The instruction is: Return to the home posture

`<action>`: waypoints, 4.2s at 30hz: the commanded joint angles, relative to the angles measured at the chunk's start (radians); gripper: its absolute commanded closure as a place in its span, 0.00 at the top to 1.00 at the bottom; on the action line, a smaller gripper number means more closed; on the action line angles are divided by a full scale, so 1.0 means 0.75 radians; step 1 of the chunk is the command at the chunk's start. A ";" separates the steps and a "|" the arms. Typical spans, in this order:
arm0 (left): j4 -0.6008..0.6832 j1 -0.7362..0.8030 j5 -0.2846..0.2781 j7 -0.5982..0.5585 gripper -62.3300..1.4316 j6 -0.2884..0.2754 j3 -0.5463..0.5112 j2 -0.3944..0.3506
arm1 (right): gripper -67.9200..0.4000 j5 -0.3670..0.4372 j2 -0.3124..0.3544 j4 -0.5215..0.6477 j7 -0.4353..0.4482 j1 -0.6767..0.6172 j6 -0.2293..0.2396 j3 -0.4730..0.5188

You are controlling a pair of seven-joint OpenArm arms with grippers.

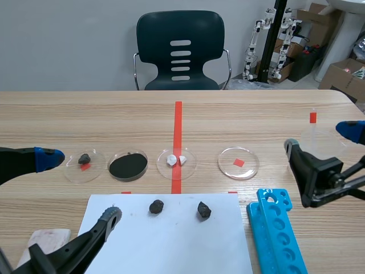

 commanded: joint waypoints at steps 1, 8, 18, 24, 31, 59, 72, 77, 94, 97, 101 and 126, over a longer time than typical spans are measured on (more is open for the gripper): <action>0.013 0.000 -0.008 -0.023 1.00 0.009 -0.005 0.003 | 0.78 0.011 0.006 0.037 0.045 -0.033 -0.004 0.013; 0.013 0.000 -0.007 -0.023 1.00 0.008 -0.005 0.003 | 0.78 -0.037 0.005 0.187 0.050 -0.221 -0.003 0.013; 0.013 -0.001 -0.028 -0.048 1.00 -0.109 -0.129 0.003 | 0.78 -0.056 -0.004 0.285 0.048 -0.366 -0.003 -0.031; 0.013 -0.039 -0.080 -0.075 1.00 -0.171 -0.165 0.002 | 0.78 -0.154 -0.100 0.285 0.048 -0.414 -0.002 -0.040; 0.013 -0.124 -0.075 -0.069 1.00 -0.195 -0.165 0.003 | 0.78 -0.176 -0.130 0.285 0.035 -0.439 0.003 -0.105; -0.039 -0.123 0.072 -0.094 1.00 -0.283 -0.128 0.003 | 0.78 -0.175 -0.061 0.368 0.213 -0.523 -0.023 -0.116; -0.039 -0.123 0.072 -0.003 1.00 -0.282 -0.128 0.003 | 0.78 -0.176 -0.061 0.370 0.214 -0.549 -0.023 -0.115; -0.039 -0.124 0.071 -0.003 1.00 -0.282 -0.128 0.003 | 0.78 -0.176 -0.061 0.370 0.214 -0.549 -0.023 -0.115; -0.039 -0.126 0.071 -0.004 1.00 -0.282 -0.129 0.003 | 0.78 -0.176 -0.061 0.370 0.219 -0.545 -0.023 -0.115; -0.039 -0.126 0.071 -0.004 1.00 -0.282 -0.129 0.003 | 0.78 -0.176 -0.061 0.370 0.218 -0.545 -0.023 -0.115; -0.039 -0.126 0.071 -0.004 1.00 -0.282 -0.129 0.003 | 0.78 -0.176 -0.061 0.370 0.218 -0.545 -0.023 -0.115; -0.039 -0.126 0.071 -0.004 1.00 -0.282 -0.129 0.003 | 0.78 -0.176 -0.061 0.370 0.219 -0.545 -0.023 -0.115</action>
